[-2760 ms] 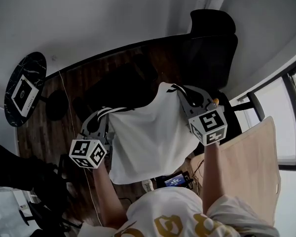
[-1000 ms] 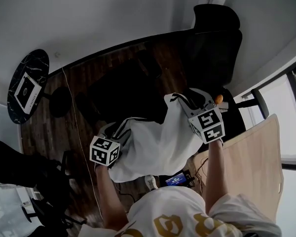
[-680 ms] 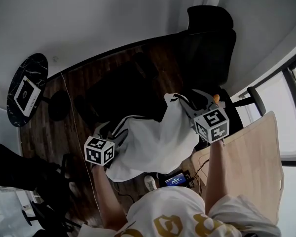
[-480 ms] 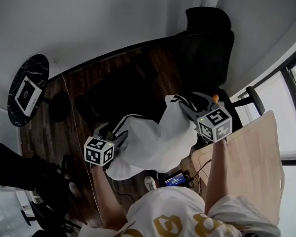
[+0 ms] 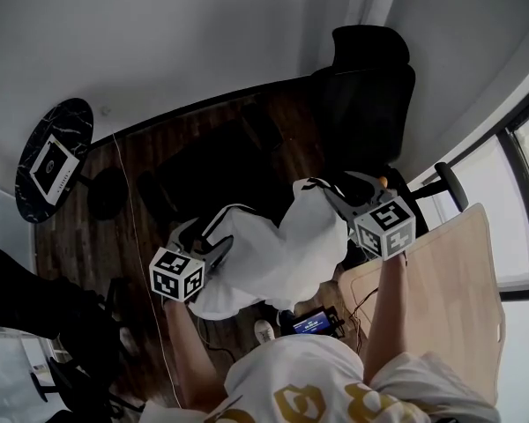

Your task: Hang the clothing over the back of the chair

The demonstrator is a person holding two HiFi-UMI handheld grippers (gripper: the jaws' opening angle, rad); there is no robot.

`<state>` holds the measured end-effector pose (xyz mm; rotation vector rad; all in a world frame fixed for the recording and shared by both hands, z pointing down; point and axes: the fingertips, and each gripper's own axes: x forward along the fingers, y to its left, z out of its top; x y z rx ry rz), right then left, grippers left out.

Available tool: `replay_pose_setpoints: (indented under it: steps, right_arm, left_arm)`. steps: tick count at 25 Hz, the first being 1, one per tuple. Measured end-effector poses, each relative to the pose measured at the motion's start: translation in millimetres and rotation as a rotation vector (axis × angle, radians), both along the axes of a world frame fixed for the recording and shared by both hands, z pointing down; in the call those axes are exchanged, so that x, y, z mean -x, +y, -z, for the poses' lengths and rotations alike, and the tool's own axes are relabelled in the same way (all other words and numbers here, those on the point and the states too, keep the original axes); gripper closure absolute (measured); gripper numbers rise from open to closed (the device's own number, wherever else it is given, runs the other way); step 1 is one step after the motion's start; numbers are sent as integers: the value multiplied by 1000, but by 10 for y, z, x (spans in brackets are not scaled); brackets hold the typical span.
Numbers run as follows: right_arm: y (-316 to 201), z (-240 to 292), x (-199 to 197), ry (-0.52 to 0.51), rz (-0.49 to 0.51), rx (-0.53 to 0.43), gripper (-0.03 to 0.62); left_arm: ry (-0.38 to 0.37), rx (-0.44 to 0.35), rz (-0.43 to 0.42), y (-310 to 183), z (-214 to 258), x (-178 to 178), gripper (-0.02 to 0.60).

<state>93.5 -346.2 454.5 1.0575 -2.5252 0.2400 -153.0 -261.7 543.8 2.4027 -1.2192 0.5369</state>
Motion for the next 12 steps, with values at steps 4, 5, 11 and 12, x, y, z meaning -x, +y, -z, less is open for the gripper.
replay_pose_setpoints:
  steps: [4,5,11,12]
  right_arm:
    - [130,302,74,-193,-40,-28,450]
    - [181,356,76,-218,-54,-35,482]
    - [614,714,341,-451,-30,-35,582]
    - [679,723,383,-443,-37,-53,582]
  left_arm:
    - [-26,-110,-30,49,284,-135,241]
    - [-26,-143,-39,60,378,-188,241]
    - [44,-342,2,233,931,-288,421]
    - [34,-380,11,288,1015,-277,479]
